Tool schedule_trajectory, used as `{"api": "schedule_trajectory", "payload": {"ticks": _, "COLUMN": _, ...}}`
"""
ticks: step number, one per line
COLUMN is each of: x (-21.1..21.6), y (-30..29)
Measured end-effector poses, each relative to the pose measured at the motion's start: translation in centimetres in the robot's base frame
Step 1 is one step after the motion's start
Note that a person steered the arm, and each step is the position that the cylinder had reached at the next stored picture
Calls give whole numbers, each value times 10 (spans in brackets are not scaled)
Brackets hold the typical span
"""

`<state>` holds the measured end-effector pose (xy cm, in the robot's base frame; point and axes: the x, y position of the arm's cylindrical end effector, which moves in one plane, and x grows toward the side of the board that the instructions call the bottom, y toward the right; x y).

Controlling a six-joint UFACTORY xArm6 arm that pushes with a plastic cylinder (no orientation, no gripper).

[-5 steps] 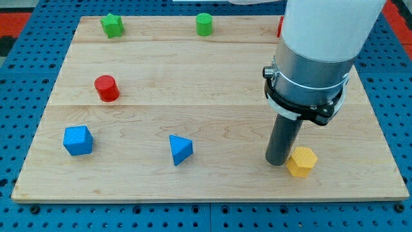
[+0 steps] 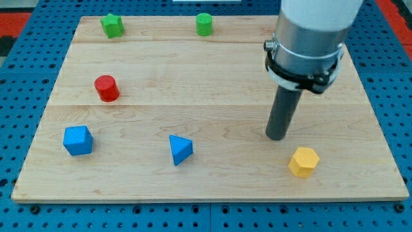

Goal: Push the red circle into the red star

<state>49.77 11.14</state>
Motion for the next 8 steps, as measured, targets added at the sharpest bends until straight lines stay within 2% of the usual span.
{"api": "schedule_trajectory", "payload": {"ticks": 2, "x": -49, "y": 10}}
{"api": "schedule_trajectory", "payload": {"ticks": 3, "x": -45, "y": -54}}
{"api": "schedule_trajectory", "payload": {"ticks": 5, "x": -38, "y": -256}}
{"api": "schedule_trajectory", "payload": {"ticks": 6, "x": -56, "y": -328}}
{"api": "schedule_trajectory", "payload": {"ticks": 8, "x": -122, "y": -252}}
